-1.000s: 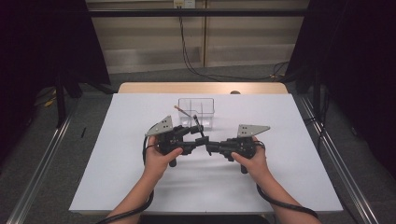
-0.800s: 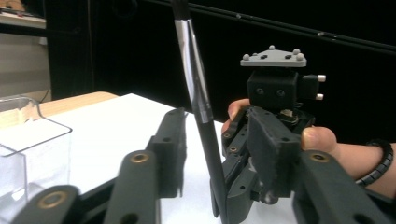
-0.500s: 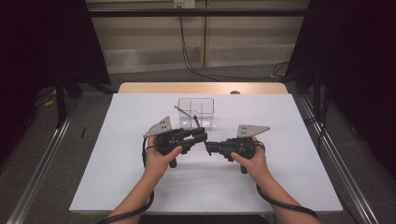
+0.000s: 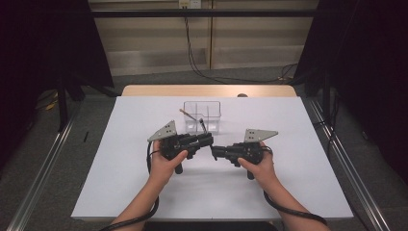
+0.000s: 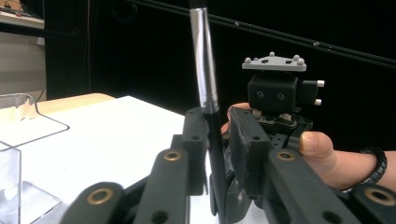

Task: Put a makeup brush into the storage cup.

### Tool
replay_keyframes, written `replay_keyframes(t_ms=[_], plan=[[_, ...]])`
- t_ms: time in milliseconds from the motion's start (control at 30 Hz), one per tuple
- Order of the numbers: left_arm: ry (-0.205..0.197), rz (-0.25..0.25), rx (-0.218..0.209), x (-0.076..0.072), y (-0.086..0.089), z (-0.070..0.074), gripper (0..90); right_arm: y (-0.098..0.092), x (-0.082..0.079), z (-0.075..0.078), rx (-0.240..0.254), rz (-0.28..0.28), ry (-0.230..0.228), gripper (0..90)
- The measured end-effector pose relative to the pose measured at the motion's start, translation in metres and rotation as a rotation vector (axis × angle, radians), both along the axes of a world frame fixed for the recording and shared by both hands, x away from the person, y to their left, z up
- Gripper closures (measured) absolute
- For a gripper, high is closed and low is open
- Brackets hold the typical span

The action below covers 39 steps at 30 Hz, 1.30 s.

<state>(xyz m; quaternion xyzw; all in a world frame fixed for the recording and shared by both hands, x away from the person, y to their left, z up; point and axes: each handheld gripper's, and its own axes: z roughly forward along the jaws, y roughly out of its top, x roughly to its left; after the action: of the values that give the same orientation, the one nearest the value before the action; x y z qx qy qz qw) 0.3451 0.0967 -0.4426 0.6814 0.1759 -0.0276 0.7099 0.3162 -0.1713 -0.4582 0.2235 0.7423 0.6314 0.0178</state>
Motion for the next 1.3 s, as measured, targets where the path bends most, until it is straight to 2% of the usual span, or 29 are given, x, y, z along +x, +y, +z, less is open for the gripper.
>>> replay_keyframes(t_ms=[167,567,800,900,1133,1300], plan=[[0.010,-0.004,-0.002,0.0003,0.0001,-0.0010,82.2,0.0010,-0.0006,-0.0005,0.003,-0.003,-0.002,84.7],[-0.005,-0.017,0.031,-0.0006,-0.0018,0.0009,83.5,0.0036,-0.0007,-0.0035,0.002,0.001,0.005,84.3],[-0.019,-0.019,0.028,-0.0010,-0.0033,0.0017,83.8,0.0013,-0.0023,-0.0041,-0.008,-0.008,0.002,82.2],[-0.018,-0.012,0.023,-0.0003,-0.0019,0.0017,83.8,-0.0001,-0.0031,-0.0042,-0.001,-0.014,0.007,79.2],[-0.025,-0.001,0.029,0.0002,0.0001,0.0027,83.8,-0.0007,-0.0062,-0.0030,-0.015,-0.034,-0.019,67.9],[-0.027,0.000,0.038,0.0007,0.0010,0.0025,83.8,-0.0045,-0.0077,-0.0022,-0.028,-0.047,-0.026,56.9]])
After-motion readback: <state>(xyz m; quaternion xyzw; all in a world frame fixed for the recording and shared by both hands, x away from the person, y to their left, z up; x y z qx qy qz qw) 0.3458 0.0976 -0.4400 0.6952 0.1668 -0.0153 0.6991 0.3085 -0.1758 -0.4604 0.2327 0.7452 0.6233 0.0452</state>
